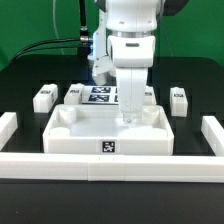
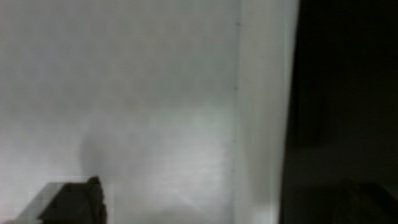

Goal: Assemble desk

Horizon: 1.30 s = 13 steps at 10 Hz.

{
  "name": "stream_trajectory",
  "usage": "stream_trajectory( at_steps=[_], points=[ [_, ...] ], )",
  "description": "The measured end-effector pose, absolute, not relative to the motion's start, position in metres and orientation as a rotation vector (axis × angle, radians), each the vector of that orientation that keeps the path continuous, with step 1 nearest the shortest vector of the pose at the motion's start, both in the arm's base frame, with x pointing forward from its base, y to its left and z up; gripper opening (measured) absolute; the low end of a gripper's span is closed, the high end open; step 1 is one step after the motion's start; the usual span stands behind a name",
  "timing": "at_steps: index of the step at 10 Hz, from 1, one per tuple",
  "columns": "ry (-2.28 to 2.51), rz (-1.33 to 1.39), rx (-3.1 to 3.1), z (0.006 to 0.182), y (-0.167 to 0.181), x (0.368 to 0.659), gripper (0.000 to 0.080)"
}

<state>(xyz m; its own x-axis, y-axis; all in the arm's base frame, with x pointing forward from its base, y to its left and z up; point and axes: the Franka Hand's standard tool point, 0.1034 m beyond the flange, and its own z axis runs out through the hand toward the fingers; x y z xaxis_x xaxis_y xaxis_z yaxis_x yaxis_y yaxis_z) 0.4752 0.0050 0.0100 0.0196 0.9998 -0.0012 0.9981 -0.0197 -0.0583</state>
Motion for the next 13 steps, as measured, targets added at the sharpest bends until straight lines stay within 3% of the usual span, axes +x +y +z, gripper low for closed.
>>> stream_trajectory(
  at_steps=[2, 3, 4, 6, 7, 8, 13],
  points=[
    [-2.155, 0.068, -2.227, 0.0088, 0.0062, 0.4746, 0.0649],
    [-2.134, 0.074, -2.243, 0.0083, 0.0072, 0.4739, 0.0528],
    [-2.117, 0.077, -2.259, 0.0086, 0.0081, 0.4744, 0.0528],
    [-2.116, 0.076, -2.260, 0.0085, 0.0077, 0.4747, 0.0240],
    [-2.116, 0.077, -2.260, 0.0083, 0.0077, 0.4745, 0.0240],
    [-2.116, 0.075, -2.262, 0.0085, 0.0075, 0.4749, 0.0073],
    [-2.118, 0.068, -2.265, 0.0091, 0.0074, 0.4761, 0.0057]
  ],
)
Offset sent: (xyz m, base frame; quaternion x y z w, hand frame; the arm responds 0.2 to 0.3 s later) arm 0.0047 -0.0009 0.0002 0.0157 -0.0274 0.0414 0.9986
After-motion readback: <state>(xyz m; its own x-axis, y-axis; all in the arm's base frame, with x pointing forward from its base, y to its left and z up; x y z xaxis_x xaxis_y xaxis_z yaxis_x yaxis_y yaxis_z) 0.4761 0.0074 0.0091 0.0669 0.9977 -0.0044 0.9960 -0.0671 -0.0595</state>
